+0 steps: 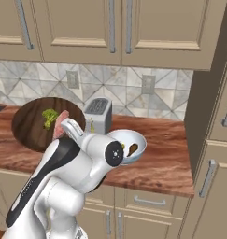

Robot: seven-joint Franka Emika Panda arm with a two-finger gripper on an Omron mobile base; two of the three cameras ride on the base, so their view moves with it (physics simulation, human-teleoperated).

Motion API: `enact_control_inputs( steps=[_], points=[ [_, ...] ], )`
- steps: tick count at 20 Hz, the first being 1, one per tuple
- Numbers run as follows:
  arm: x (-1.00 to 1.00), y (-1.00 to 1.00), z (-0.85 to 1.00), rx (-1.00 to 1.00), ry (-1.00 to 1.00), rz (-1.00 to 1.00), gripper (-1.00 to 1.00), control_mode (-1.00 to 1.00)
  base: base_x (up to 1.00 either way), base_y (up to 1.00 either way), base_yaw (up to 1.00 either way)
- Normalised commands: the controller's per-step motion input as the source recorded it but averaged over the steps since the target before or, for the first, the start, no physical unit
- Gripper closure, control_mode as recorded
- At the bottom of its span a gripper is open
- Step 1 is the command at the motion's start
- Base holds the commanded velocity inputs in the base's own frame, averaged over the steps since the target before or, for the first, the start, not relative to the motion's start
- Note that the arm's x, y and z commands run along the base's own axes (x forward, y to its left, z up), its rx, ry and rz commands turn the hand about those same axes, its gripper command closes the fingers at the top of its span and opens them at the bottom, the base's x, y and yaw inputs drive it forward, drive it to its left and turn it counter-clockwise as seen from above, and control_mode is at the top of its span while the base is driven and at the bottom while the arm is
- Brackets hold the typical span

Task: Place the bowl containing the steak and broccoli in the microwave. Close the microwave door and press the start button to microwave the meal.

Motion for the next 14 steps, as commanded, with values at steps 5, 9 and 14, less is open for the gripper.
enact_control_inputs(
  steps=[5,9,14],
  points=[
    [0.00,0.00,0.00,0.00,0.00,0.00,1.00,1.00,-0.67,0.00,-0.01],
    [0.00,0.00,0.00,0.00,0.00,0.00,1.00,1.00,-0.65,0.00,-0.06],
    [0.00,0.00,0.00,0.00,0.00,0.00,1.00,1.00,-0.47,0.00,-0.28]
  ],
)
